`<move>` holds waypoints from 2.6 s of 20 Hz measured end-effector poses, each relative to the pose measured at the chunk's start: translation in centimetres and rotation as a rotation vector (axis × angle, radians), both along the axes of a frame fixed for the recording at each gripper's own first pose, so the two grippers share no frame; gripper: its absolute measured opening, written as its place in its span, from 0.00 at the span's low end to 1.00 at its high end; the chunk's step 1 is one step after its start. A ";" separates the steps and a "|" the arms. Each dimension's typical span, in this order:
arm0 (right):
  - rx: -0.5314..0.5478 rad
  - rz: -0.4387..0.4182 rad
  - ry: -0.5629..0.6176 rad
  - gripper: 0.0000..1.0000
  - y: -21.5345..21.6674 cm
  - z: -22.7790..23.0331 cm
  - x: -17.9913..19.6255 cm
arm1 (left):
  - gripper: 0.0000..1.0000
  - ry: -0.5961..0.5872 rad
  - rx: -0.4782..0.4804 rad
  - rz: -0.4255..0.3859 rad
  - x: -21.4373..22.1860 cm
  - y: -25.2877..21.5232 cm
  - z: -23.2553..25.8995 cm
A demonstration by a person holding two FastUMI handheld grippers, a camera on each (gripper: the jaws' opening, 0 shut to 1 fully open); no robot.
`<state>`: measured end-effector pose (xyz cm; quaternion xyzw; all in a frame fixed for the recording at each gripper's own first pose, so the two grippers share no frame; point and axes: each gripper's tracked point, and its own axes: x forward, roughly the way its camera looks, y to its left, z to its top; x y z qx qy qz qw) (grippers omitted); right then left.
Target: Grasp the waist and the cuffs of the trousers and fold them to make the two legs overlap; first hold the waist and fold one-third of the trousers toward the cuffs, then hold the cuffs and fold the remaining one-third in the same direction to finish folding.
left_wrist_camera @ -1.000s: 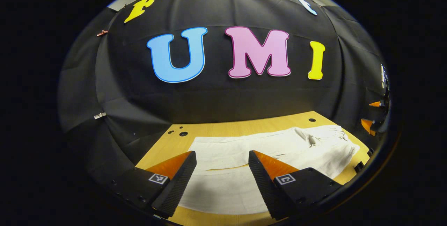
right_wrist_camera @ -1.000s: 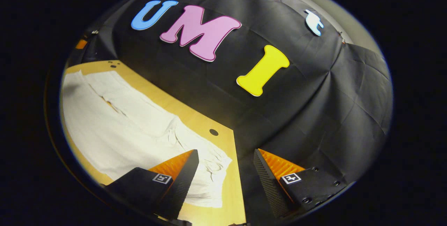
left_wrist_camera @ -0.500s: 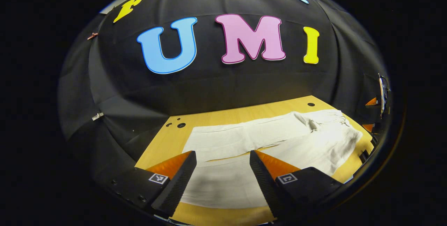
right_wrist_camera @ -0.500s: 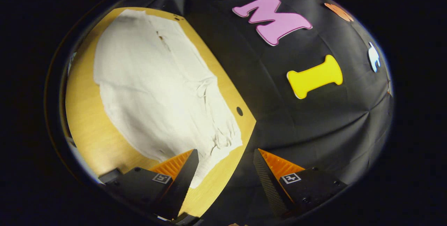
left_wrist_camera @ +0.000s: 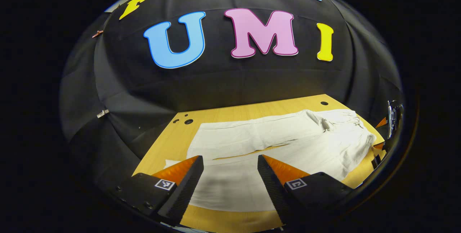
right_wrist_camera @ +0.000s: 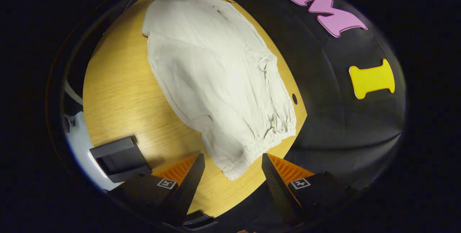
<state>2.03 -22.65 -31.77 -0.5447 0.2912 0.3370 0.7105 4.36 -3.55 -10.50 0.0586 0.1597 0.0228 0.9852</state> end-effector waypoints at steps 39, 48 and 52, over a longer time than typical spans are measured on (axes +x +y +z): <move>-0.203 0.068 0.255 0.05 1.2 -3.6 4.1 | 0.87 0.563 1.139 -0.399 -1.7 24.4 -18.8; -0.207 0.074 0.249 0.05 1.3 -3.6 4.1 | 0.32 0.696 1.138 -0.581 0.4 22.7 -19.9; -0.212 0.084 0.237 0.05 1.4 -3.5 4.1 | 0.08 0.694 1.139 -0.554 1.2 22.9 -20.1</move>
